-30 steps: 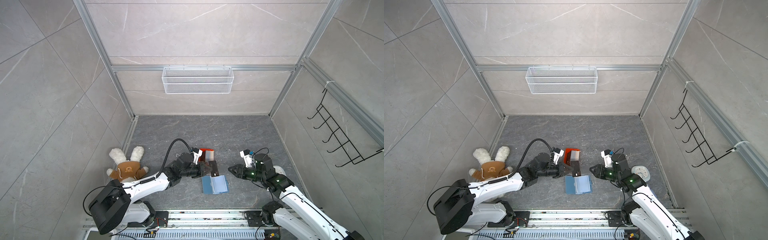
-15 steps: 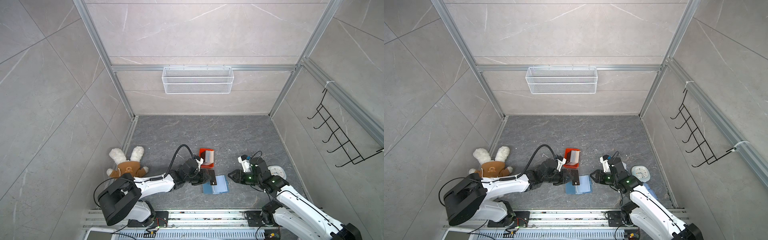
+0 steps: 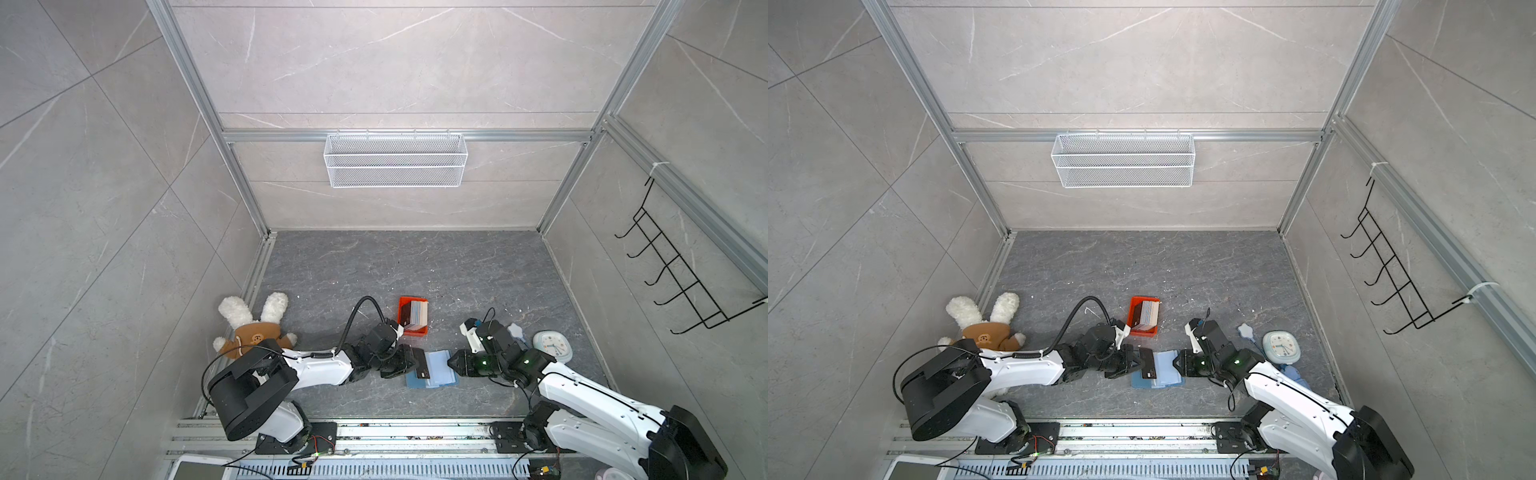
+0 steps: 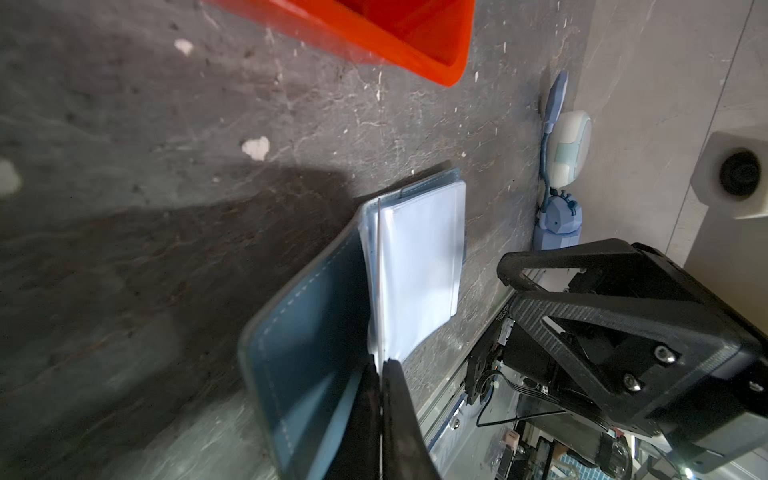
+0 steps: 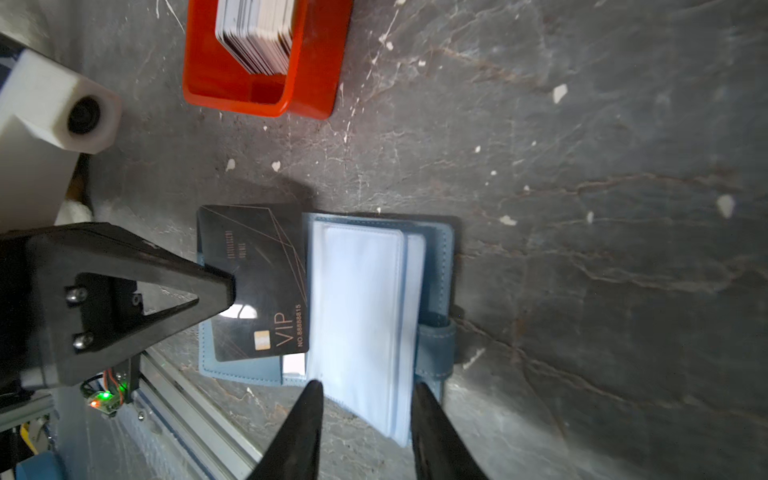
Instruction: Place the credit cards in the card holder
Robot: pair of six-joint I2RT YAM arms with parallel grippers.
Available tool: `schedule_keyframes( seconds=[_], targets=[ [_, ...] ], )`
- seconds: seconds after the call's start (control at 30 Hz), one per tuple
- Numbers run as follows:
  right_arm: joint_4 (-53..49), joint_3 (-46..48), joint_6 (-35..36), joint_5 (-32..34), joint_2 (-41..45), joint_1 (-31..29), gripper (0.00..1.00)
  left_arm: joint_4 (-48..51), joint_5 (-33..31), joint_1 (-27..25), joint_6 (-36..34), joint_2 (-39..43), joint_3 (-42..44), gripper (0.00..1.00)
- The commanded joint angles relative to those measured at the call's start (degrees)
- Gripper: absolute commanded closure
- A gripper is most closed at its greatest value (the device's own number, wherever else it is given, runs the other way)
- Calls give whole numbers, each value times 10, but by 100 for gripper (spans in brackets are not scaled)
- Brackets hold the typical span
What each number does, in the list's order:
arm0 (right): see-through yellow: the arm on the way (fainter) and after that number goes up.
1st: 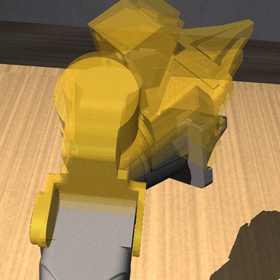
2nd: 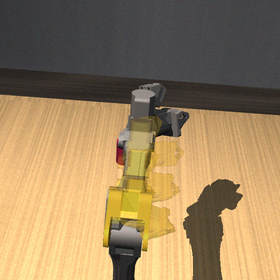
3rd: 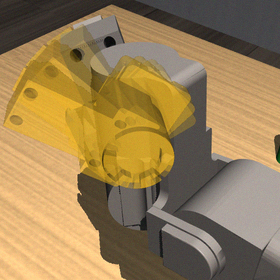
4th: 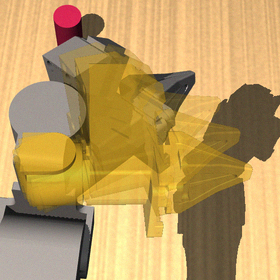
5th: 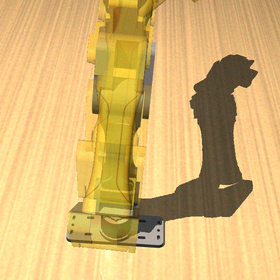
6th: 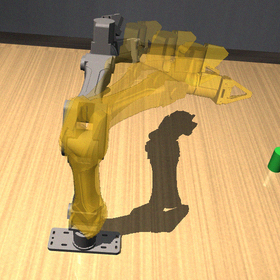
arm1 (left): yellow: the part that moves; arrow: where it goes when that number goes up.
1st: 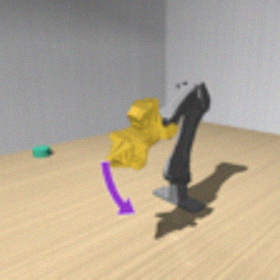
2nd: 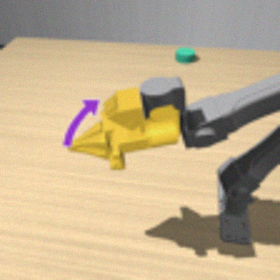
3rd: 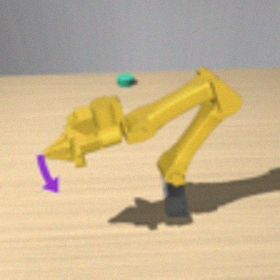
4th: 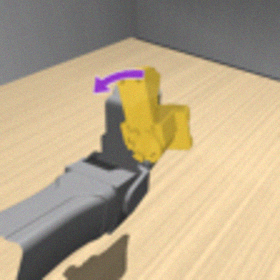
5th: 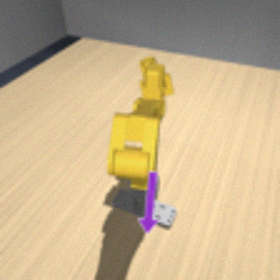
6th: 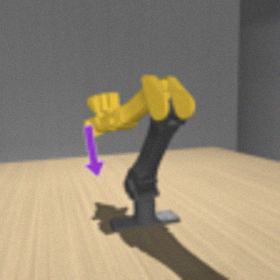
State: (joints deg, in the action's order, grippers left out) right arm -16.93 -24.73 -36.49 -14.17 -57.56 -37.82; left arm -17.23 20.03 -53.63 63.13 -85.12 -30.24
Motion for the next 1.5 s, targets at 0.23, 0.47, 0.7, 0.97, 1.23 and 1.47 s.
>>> schedule_keyframes(
  seconds=[0.23, 0.47, 0.7, 0.97, 1.23, 1.47],
  targets=[
    [13, -3, -22, 61, -21, -21, 63, -51, 22, -5, 17, -11, -3, 100],
    [20, 4, -26, 64, -35, -22, 63, -66, 33, -5, 29, -2, -1, 100],
    [32, 14, -28, 58, -53, -23, 63, -91, 33, -5, 46, -4, 11, 100],
    [32, 25, -35, 67, -61, -28, 64, -110, 33, -10, 53, -20, 16, 100],
    [34, 34, -44, 72, -57, -33, 65, -120, 33, -10, 59, -42, 21, 100],
    [35, 31, -45, 78, -64, -37, 65, -108, 27, -10, 57, -39, 23, 100]
  ],
)
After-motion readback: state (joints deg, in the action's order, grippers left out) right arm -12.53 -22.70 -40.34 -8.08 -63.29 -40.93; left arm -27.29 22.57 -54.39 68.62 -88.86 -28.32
